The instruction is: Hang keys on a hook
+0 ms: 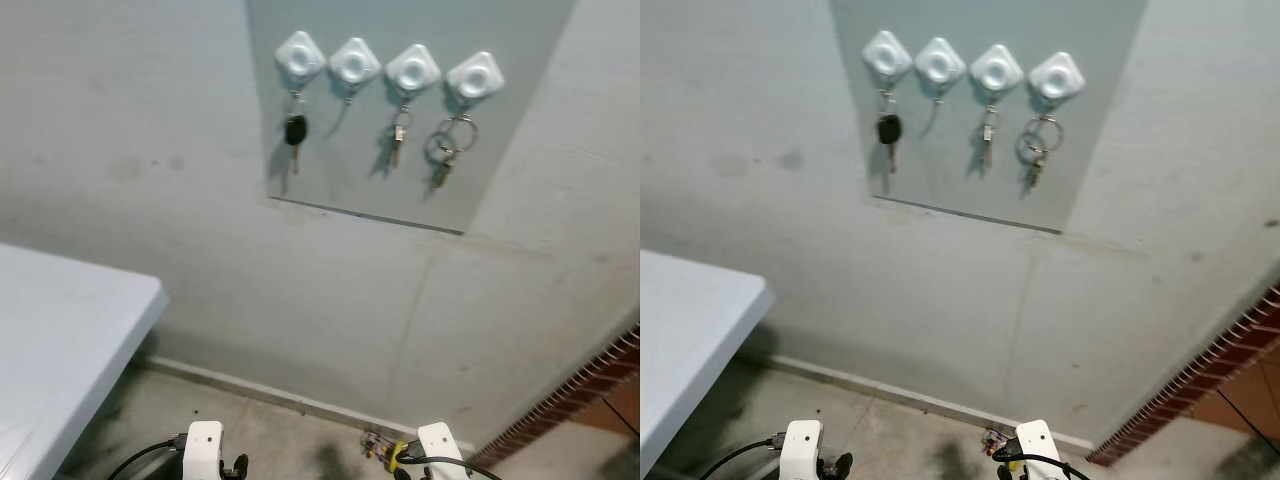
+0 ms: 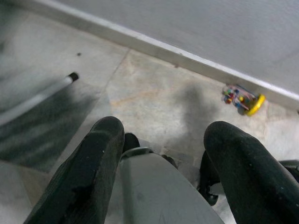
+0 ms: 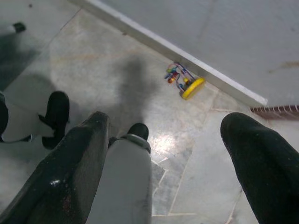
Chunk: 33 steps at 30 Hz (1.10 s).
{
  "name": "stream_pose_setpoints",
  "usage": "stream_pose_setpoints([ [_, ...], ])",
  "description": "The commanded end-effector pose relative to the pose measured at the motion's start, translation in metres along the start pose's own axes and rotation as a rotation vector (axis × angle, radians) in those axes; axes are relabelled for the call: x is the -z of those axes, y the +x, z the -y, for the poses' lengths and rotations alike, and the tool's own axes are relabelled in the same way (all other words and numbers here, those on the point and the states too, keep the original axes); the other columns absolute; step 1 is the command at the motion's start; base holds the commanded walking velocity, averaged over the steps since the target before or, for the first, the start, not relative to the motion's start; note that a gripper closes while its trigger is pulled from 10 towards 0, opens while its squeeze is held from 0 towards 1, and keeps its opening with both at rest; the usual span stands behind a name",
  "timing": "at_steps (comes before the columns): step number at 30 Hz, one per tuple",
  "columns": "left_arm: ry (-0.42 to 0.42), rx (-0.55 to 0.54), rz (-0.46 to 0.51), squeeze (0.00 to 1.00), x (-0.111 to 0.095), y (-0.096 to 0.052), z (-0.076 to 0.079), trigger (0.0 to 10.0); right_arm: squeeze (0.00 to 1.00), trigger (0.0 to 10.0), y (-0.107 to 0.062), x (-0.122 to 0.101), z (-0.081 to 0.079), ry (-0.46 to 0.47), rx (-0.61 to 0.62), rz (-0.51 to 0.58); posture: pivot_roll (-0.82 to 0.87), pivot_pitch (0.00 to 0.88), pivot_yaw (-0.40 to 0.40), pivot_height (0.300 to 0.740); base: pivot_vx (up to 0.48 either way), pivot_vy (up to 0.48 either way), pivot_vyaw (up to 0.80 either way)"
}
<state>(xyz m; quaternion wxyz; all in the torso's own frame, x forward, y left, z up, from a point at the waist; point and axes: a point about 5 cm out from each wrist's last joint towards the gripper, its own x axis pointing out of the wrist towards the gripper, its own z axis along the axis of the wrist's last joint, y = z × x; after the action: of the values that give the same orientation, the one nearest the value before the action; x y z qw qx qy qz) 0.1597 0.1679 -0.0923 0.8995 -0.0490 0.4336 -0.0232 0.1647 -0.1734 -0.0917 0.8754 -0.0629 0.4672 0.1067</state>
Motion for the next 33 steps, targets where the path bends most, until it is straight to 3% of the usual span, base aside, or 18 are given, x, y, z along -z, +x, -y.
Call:
stream_pose_setpoints([
  [1, 0.007, -0.009, -0.016, 0.0, 0.0044, -0.0016, -0.0026, 10.0, 0.0, 10.0, 0.0005, -0.0023, 0.0003, -0.006, -0.001, 0.004, -0.09, 0.0, -0.019, 0.724, 0.0, 0.0, 0.8],
  [33, -0.017, -0.008, 0.005, 0.0, 0.0019, -0.001, -0.0011, 10.0, 0.0, 10.0, 0.0005, -0.0018, -0.0012, -0.021, -0.013, 0.0, -0.09, 0.0, -0.026, 0.724, 0.0, 0.0, 0.8],
])
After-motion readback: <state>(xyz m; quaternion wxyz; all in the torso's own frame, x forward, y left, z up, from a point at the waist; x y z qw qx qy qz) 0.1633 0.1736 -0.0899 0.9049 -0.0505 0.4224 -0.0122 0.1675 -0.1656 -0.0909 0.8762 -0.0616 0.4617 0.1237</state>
